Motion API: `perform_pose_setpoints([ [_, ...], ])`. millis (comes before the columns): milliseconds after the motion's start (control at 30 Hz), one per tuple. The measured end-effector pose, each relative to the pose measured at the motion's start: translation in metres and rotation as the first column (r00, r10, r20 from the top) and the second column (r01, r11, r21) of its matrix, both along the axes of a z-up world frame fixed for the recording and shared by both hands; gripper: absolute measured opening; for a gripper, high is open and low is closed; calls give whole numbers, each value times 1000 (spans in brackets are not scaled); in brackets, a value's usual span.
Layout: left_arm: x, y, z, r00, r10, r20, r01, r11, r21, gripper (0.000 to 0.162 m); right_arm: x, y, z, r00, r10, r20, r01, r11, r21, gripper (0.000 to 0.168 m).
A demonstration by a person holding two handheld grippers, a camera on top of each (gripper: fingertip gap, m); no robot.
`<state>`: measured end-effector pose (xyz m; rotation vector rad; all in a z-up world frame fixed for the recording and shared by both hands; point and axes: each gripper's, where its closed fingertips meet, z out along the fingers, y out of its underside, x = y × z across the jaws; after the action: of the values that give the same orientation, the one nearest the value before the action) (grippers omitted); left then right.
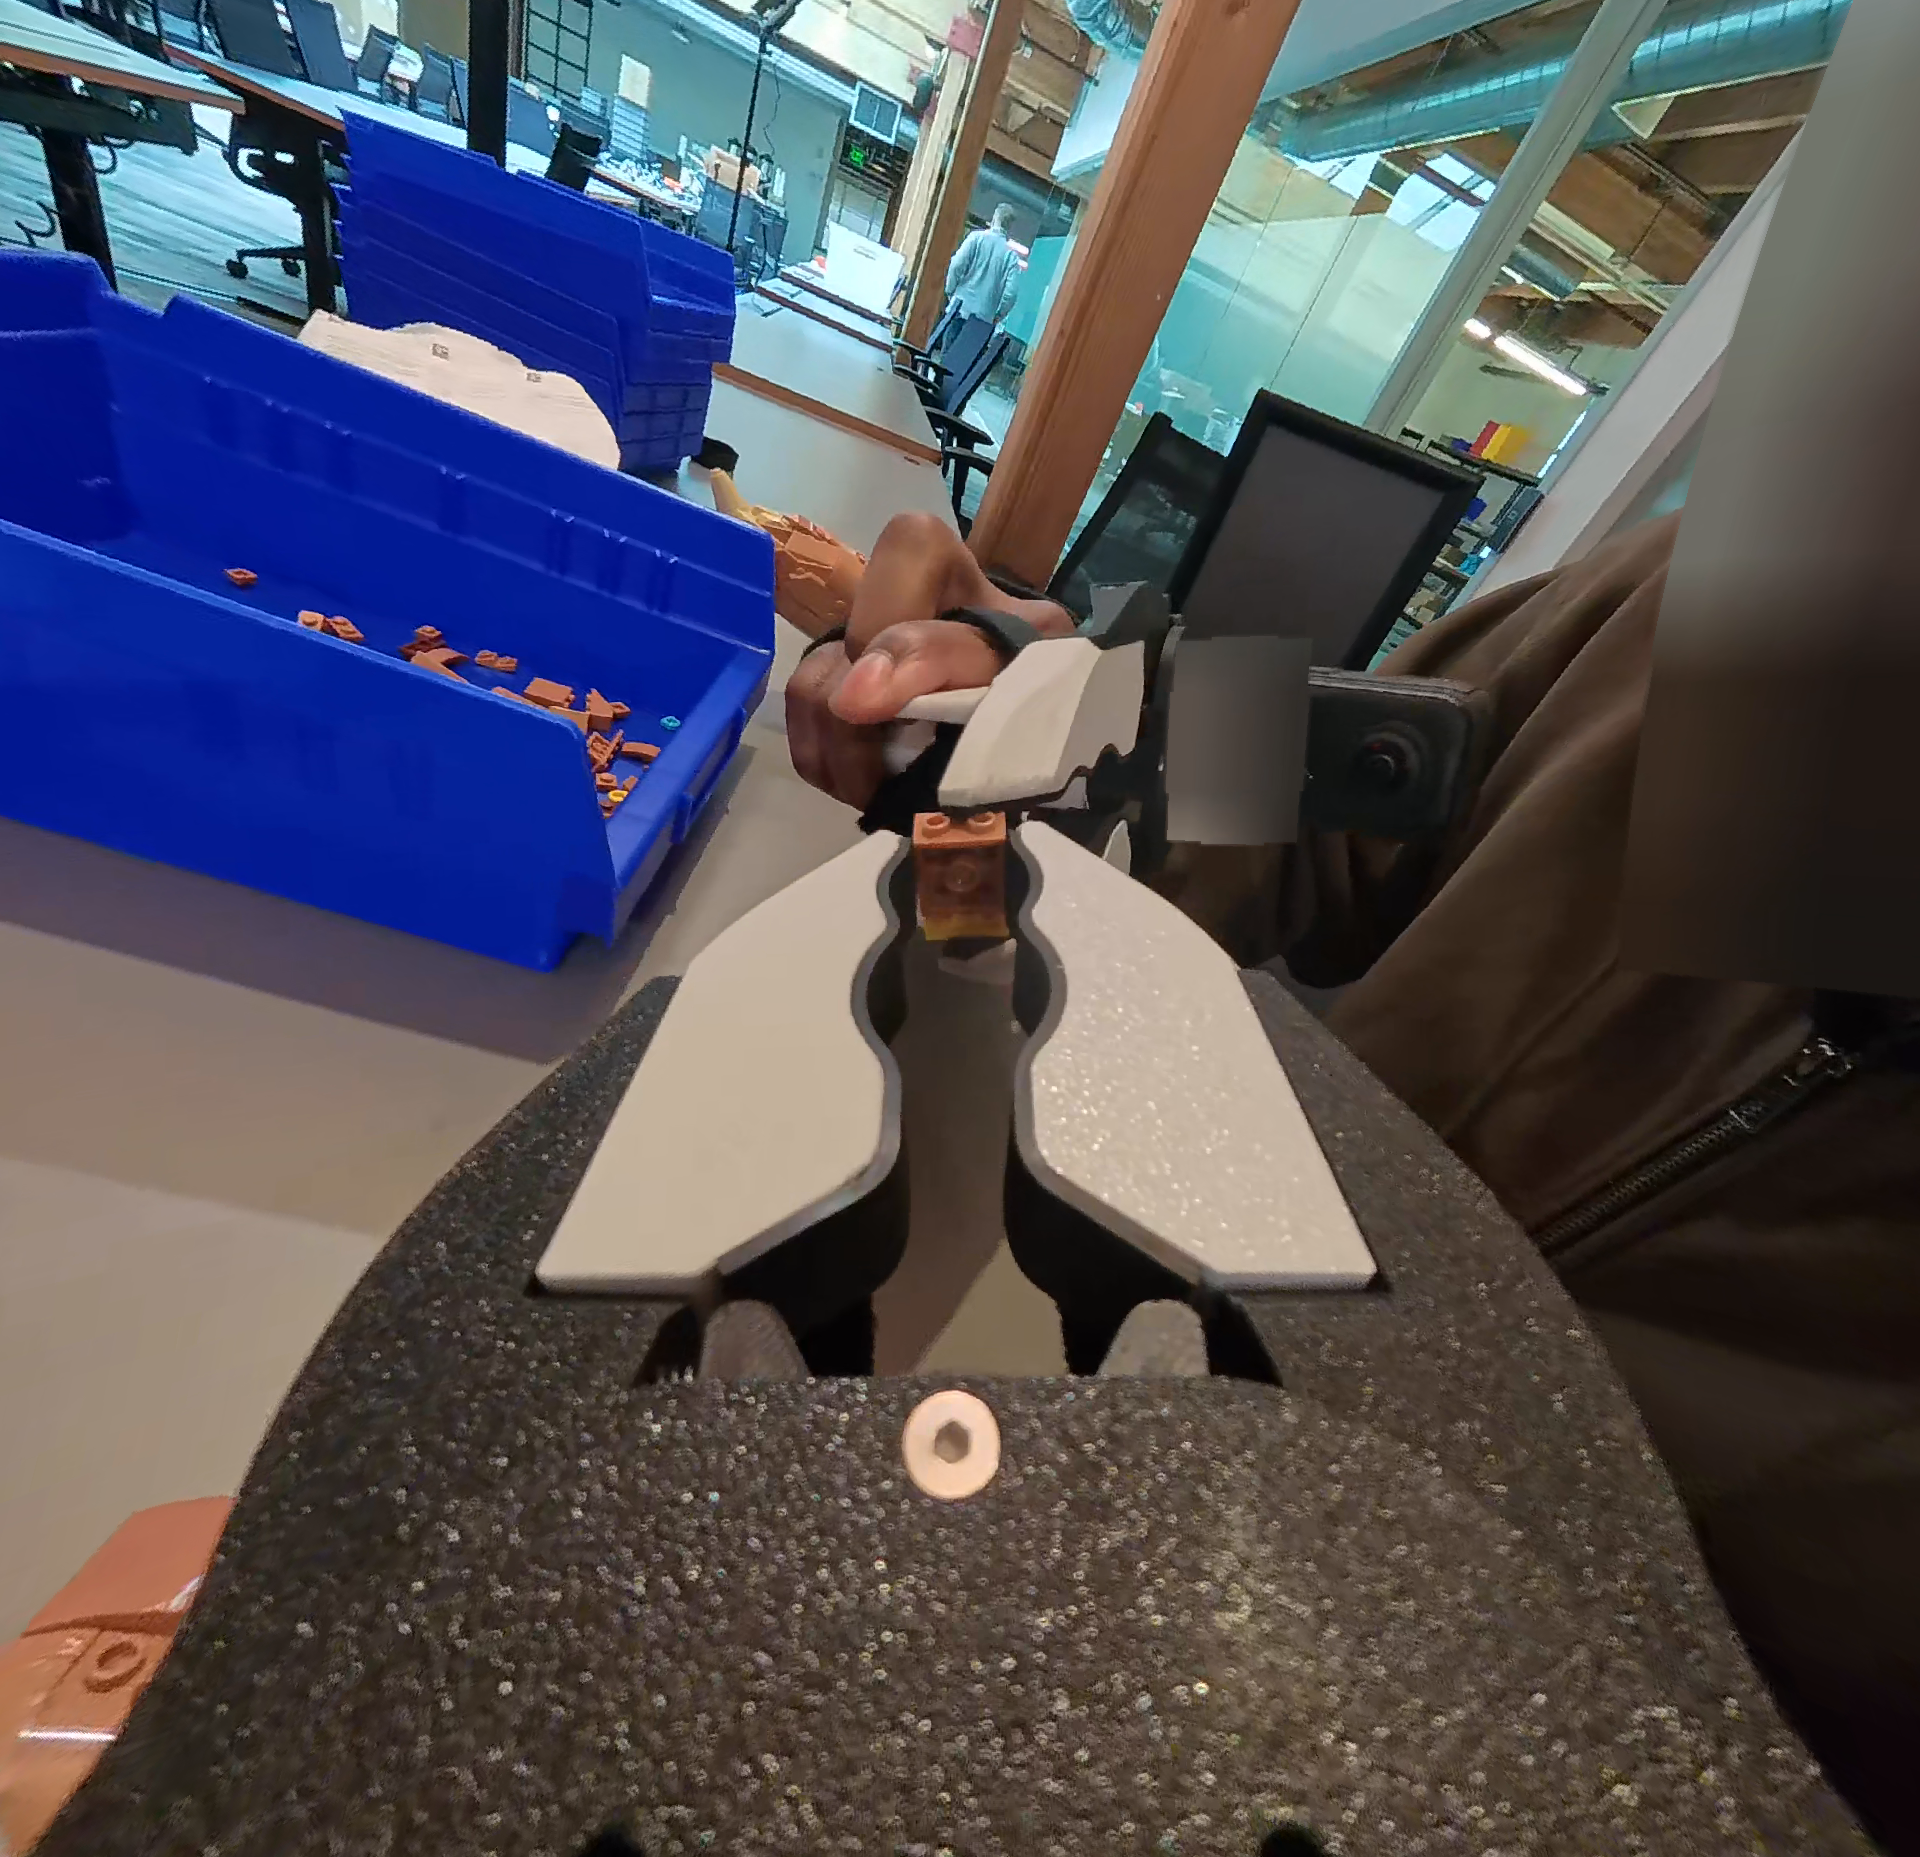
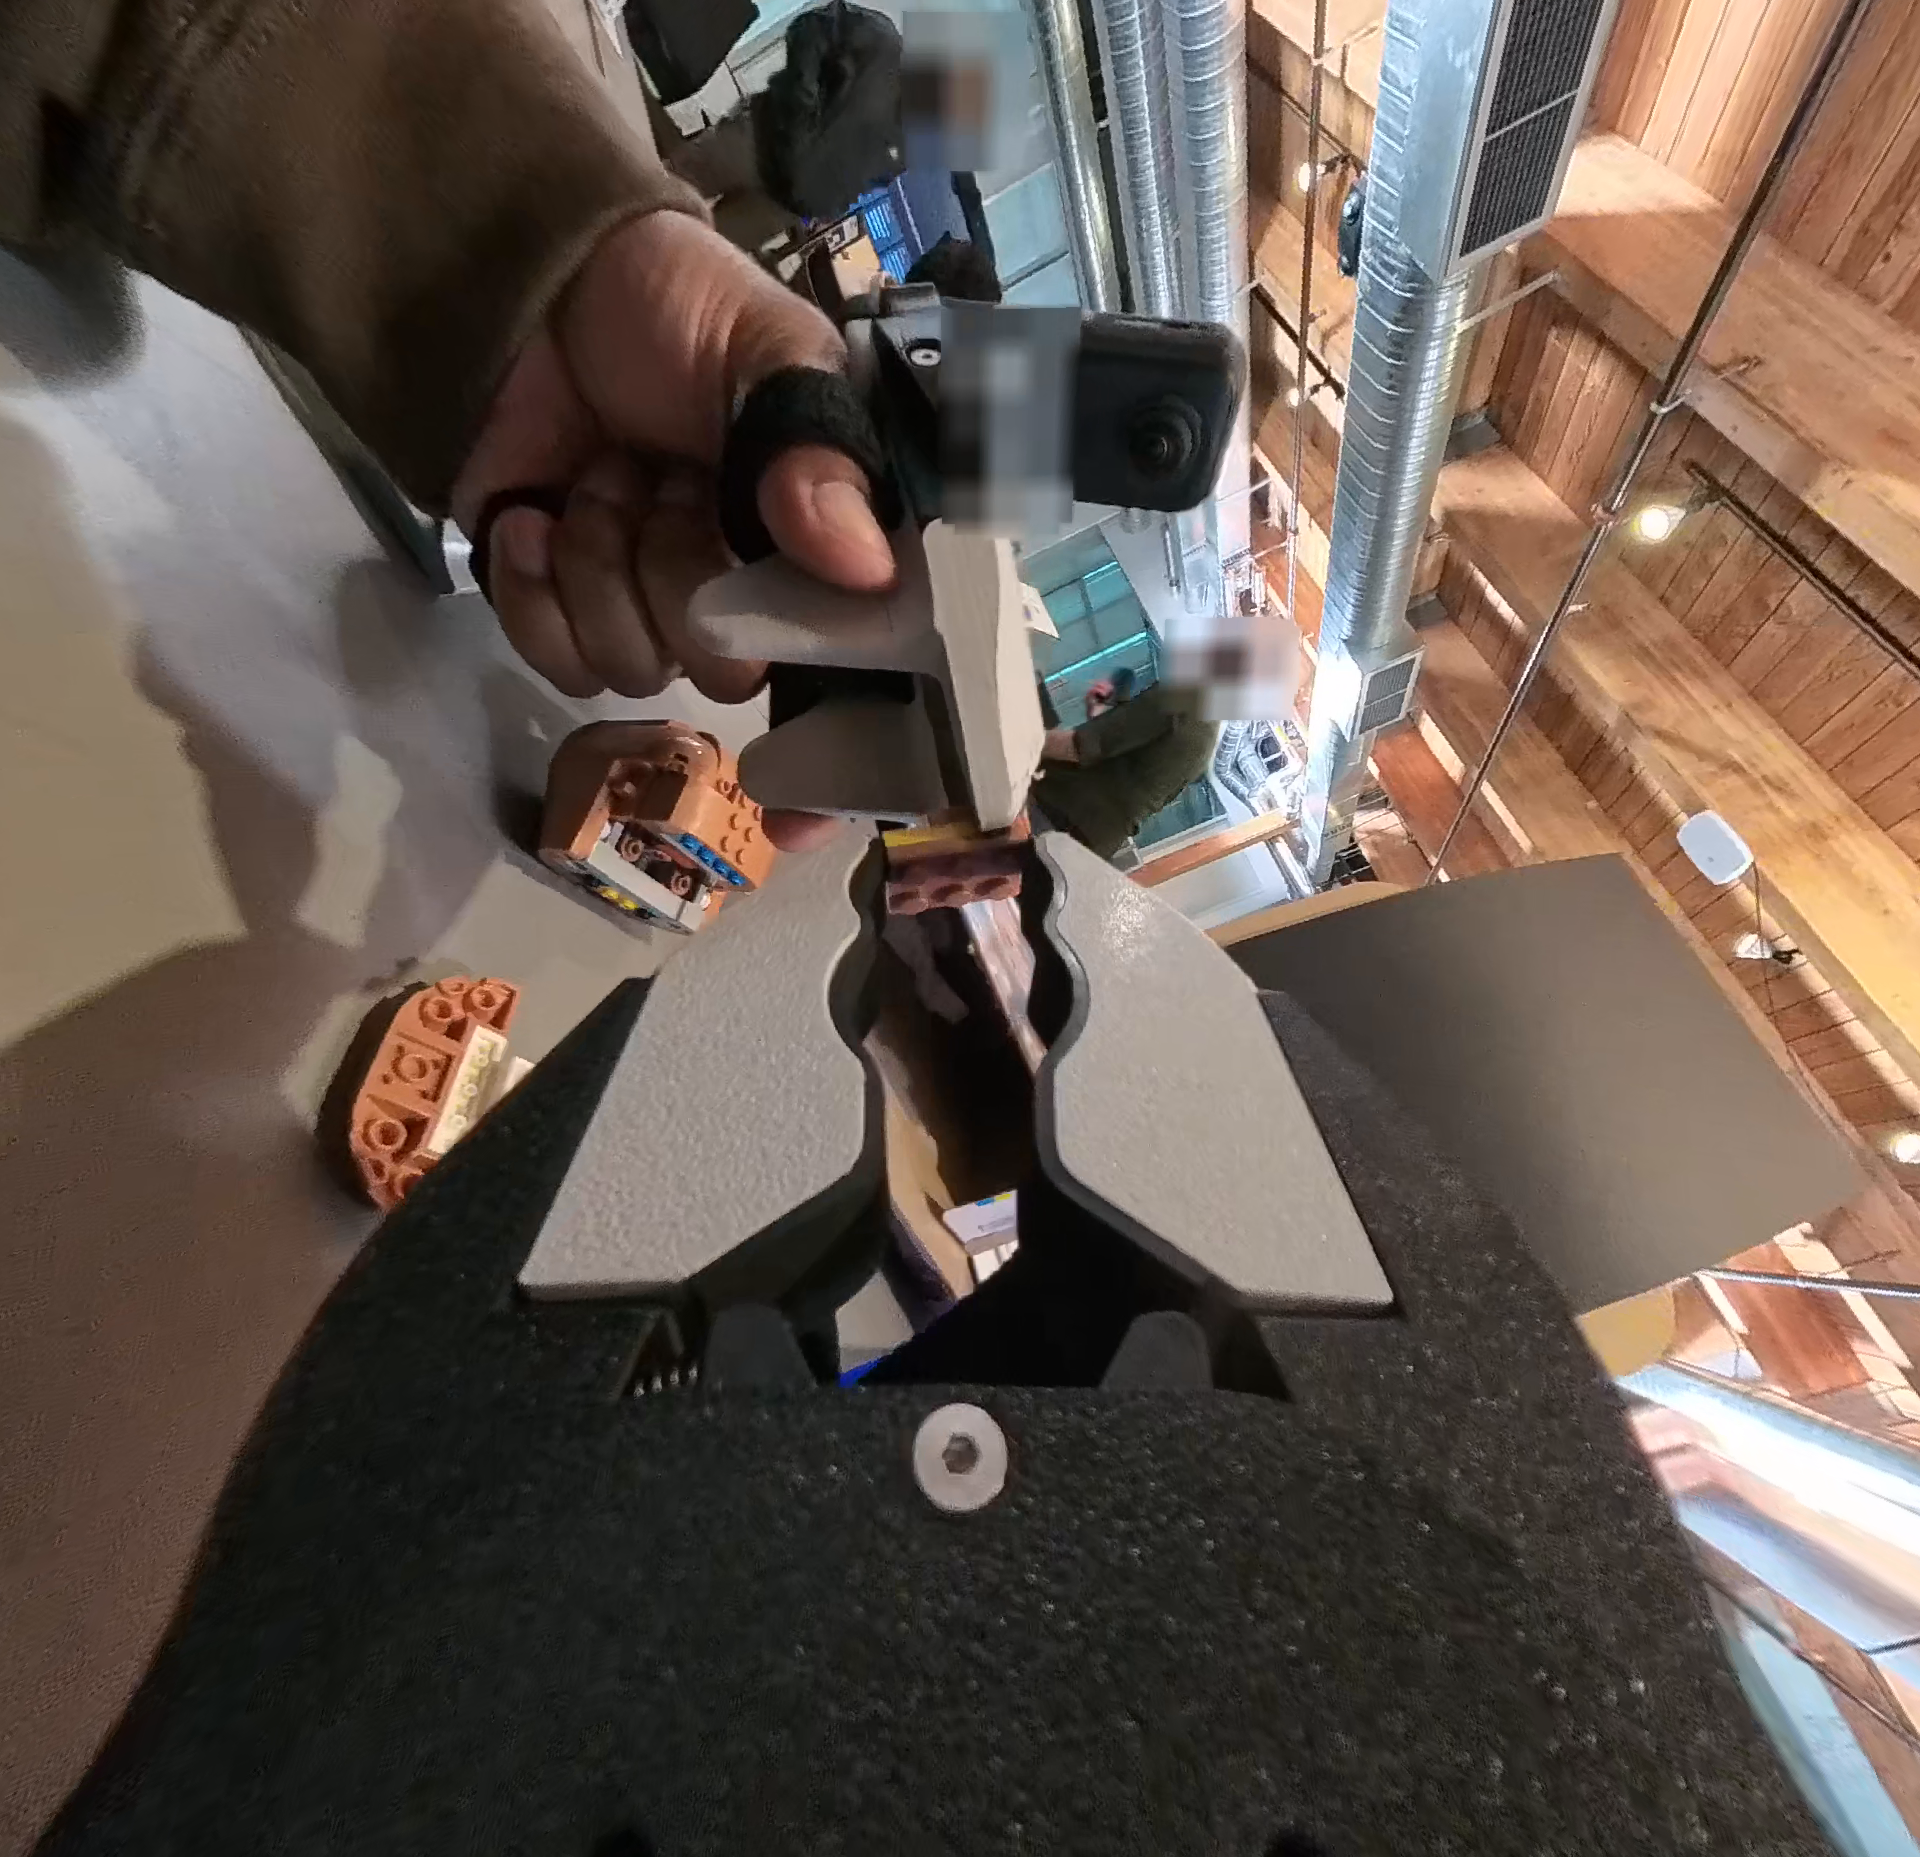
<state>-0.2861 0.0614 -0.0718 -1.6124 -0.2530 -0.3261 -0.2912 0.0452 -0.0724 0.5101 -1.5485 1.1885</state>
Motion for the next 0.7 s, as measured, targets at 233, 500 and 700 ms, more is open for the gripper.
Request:
perform_pose_setpoints([
  [233, 2, 1, 4, 1000, -8, -15, 8, 1000, 25, 16, 2, 1, 4, 999, 20, 50, -19, 1000, -23, 24],
  [500, 1, 0, 12, 995, 31, -95, -26, 998, 57, 16, 1, 1, 12, 995, 11, 100, 0, 995, -103, 24],
  [700, -1, 1, 16, 986, 67, -150, -57, 996, 66, 16, -1, 1, 15, 995, -20, 96, 33, 991, -130, 24],
])
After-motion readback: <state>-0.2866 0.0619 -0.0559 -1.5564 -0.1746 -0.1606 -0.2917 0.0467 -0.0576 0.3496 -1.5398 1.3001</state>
